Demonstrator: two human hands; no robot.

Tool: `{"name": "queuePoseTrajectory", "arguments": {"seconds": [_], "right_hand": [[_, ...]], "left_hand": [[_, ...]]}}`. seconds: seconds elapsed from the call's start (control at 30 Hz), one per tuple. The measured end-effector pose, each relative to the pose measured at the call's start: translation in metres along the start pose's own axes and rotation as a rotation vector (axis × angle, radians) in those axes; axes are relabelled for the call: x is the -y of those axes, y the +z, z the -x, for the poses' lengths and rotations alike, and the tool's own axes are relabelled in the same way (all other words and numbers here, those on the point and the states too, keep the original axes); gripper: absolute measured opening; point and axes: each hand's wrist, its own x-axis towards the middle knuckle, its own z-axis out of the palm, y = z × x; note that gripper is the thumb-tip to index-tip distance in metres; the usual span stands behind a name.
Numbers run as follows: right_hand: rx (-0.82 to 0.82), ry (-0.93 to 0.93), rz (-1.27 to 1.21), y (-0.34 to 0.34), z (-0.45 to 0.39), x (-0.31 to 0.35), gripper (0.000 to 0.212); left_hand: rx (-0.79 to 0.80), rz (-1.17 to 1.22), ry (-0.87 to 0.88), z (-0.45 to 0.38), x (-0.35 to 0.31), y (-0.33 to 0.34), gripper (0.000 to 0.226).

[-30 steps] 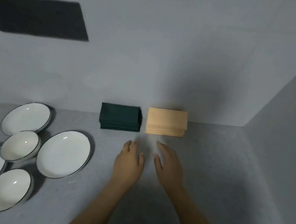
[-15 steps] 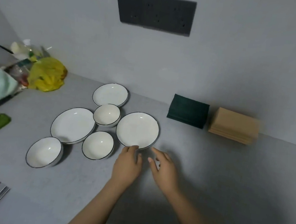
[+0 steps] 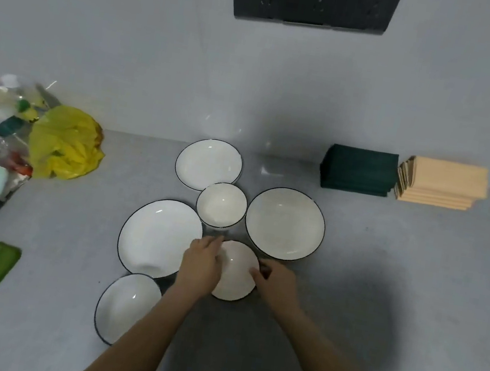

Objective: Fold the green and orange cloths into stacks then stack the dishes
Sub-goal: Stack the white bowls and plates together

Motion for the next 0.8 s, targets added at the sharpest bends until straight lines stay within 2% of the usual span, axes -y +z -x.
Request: {"name": "queuePoseTrajectory", "arguments": {"seconds": [0.13, 0.27, 0.43, 0.53, 0.8], "right_hand": [[-0.046, 0.086, 0.014, 0.009, -0.002, 0.004, 0.025], [-0.093, 0.088, -0.044, 0.0, 0.004, 0.015, 0.019], [-0.232, 0.038, -0.147, -0.017, -0.019, 0.066, 0.007], [-0.298, 0.058, -0.229, -0.016, -0.047, 0.09, 0.013], [-0.369, 0.123, -0.197, 0.001, -0.107, 0.099, 0.019]], "left_hand": [[0.065, 0.145, 0.042, -0.012, 0.019, 0.003, 0.046], [-0.033, 0.32, 0.103, -0.016, 0.02, -0.012, 0.042], [-0.183, 0.6, -0.033, -0.046, 0.027, -0.07, 0.026], [-0.223, 0.706, -0.076, -0.071, 0.028, -0.092, 0.023], [-0.191, 0.751, -0.241, -0.113, 0.033, -0.08, 0.022]]}}
